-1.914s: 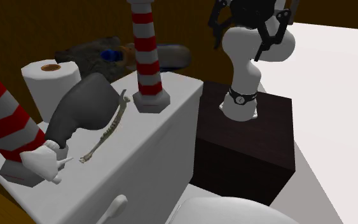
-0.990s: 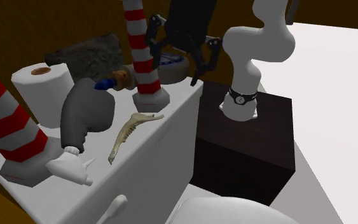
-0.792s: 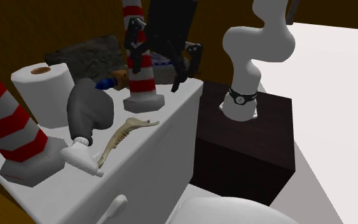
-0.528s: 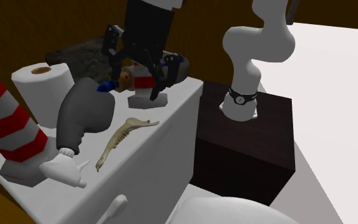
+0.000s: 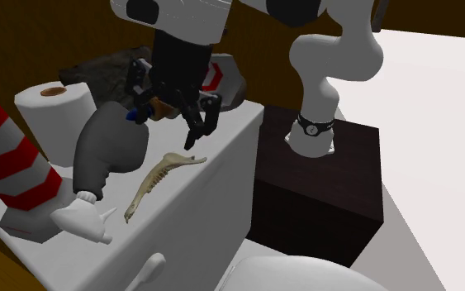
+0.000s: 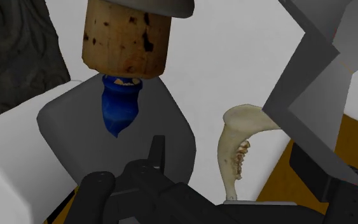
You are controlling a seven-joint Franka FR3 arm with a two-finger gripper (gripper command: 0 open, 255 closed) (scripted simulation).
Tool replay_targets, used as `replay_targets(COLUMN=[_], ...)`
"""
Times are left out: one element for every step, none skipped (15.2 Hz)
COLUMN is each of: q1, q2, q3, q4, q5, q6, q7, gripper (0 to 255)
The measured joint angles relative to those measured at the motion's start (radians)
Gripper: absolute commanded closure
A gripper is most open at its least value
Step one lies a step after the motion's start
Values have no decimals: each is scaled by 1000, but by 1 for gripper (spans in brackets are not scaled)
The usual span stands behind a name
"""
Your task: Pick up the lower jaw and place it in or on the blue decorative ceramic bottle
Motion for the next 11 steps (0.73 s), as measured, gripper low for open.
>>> replay_targets(q1=[0,-1,-1,-1,-1,-1,-1,-1,-1,-1,-1], q2=[1,3,3,4,4,4,4,4,4,4,4], q3=[-1,-1,-1,-1,-1,-1,-1,-1,-1,-1,-1], q4=[-3,-4,-5,-4,-4,-5,-5,-5,-5,-5,-5], q5=[-1,-1,-1,-1,-1,-1,-1,-1,-1,-1,-1], q6=[5,7,8,9,9,9,9,9,9,9,9], q7=[1,1,1,1,1,1,1,1,1,1,1], gripper=[0,0,0,0,0,0,255,255,255,255,255])
